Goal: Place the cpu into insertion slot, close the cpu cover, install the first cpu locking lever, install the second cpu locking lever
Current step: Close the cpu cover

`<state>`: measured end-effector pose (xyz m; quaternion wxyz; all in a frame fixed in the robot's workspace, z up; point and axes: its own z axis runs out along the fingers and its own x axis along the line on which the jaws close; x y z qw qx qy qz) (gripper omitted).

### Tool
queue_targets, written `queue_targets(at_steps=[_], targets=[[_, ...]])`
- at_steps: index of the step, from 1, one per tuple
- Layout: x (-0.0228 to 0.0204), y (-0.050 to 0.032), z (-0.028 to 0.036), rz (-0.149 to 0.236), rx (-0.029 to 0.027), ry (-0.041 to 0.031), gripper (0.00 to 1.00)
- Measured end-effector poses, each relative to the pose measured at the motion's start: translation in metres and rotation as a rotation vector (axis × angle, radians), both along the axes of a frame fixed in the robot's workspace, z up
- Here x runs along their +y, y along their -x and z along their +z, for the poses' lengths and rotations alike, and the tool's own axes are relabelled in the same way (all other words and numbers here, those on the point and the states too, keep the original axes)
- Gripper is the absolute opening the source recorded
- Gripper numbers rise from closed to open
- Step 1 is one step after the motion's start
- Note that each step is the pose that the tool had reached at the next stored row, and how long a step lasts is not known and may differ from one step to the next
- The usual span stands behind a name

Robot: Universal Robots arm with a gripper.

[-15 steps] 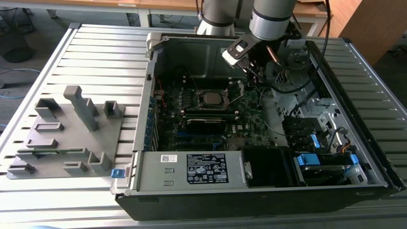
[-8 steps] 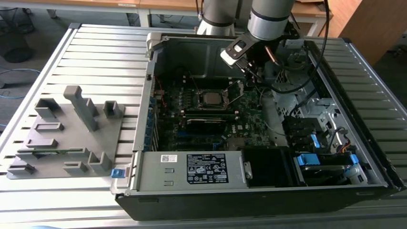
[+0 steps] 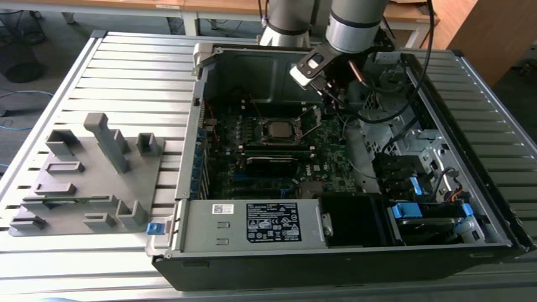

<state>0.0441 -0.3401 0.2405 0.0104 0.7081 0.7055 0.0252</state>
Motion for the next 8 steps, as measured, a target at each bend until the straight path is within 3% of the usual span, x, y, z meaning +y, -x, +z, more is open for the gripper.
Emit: queue_targets(at_steps=[8], targets=[[0.0000, 0.0008, 0.0000, 0.000, 0.0000, 0.0000, 0.11]])
